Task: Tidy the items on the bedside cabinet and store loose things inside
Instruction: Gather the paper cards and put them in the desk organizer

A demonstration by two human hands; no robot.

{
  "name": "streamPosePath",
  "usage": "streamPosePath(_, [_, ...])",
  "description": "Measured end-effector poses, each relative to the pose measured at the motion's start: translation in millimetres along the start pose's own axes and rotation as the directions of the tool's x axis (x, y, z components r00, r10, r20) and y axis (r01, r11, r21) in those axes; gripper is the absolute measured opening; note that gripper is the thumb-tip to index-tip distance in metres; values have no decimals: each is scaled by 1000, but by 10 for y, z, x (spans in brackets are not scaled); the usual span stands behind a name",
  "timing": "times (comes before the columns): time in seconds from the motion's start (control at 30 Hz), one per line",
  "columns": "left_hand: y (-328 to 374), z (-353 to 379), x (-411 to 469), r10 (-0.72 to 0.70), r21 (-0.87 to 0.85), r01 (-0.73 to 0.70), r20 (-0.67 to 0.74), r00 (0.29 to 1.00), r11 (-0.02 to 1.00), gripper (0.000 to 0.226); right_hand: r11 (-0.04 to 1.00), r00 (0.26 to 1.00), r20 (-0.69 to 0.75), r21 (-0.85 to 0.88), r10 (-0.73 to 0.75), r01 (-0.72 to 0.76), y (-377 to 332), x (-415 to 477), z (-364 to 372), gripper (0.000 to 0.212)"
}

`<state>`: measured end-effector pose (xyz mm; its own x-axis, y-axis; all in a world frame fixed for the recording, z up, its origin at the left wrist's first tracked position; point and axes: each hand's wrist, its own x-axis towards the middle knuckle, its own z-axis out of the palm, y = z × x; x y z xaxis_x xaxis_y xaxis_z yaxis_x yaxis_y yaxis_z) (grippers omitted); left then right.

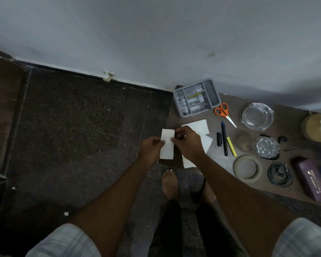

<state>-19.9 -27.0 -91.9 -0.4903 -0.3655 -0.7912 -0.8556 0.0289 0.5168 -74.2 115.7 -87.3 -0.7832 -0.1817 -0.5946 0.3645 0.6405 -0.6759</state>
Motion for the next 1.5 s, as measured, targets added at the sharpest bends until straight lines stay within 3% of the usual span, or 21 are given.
streamPosePath(0.13, [97, 71, -101, -47, -100, 51, 43, 998, 994, 4, 998, 999, 48, 58, 22, -25, -4, -36, -139, 40])
streamPosePath(0.27, [240, 128, -233, -21, -178, 33, 73, 997, 983, 22, 994, 997, 80, 106, 2, -11, -25, -86, -318, 45])
streamPosePath(0.43, [395, 175, -390, 22, -236, -3, 78, 997, 972, 18, 985, 994, 110, 170, 5, -24, -49, -186, -535, 48])
streamPosePath(0.93, [806, 339, -609, 201, -280, -161, 121, 972, 946, 21, 960, 991, 79, 268, -106, 81, -172, -231, -1108, 27])
streamPosePath(1.07, [952, 385, -590, 275, -287, -231, 124, 953, 930, 10, 963, 987, 80, 244, -139, 115, -231, -121, -1299, 24])
streamPosePath(1.3, [1381, 388, -471, 414, -137, -406, 35, 910, 904, 10, 949, 975, 13, 230, -223, 214, -535, 86, -1593, 21])
streamPosePath(1.5, [1690, 293, -281, 509, -50, -512, -58, 859, 858, 5, 932, 929, -73, -56, -363, 359, -818, 380, -1665, 9])
